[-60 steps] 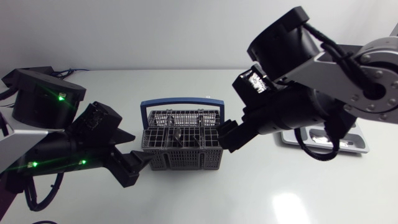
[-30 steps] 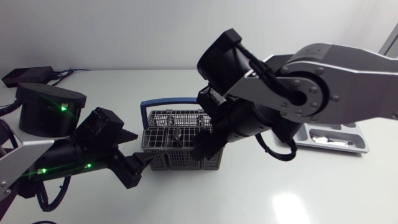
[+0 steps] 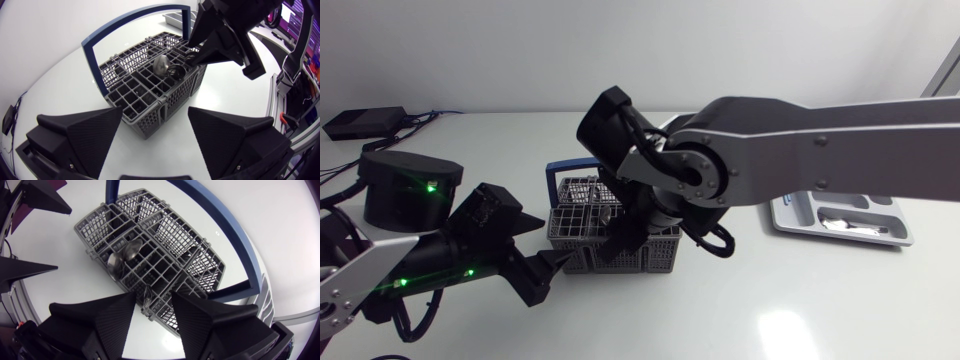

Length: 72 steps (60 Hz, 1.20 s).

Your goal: Unload the cutlery basket into the drawer organizer.

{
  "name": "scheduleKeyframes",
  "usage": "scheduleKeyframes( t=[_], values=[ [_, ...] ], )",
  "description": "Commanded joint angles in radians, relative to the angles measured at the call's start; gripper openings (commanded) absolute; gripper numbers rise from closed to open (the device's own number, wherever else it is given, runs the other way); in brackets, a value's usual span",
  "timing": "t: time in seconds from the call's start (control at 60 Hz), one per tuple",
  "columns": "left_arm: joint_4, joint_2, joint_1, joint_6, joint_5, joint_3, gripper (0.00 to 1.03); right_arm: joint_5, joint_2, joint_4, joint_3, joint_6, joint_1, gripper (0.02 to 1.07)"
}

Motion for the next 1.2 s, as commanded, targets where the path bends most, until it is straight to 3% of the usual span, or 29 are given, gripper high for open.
scheduleKeyframes(
  t=[0.0,0.233,0.55,0.817,1.183],
  values=[
    [0.018,0.008,0.012,0.032,0.010,-0.038,0.91,0.035,0.048,0.012,0.030,-0.008,0.014,0.49],
    [0.049,0.010,0.032,0.038,0.032,-0.050,0.91,0.113,0.120,0.037,0.064,-0.021,0.019,0.46],
    [0.063,0.021,0.021,0.031,0.032,-0.044,0.91,0.152,0.123,0.037,0.061,-0.024,0.019,0.18],
    [0.064,0.036,0.020,0.029,0.032,-0.042,0.91,0.173,0.089,0.038,0.030,-0.033,0.033,0.08],
    [0.064,0.042,0.021,0.023,0.030,-0.039,0.91,0.182,0.046,0.034,0.018,-0.050,0.054,0.08]
  ],
)
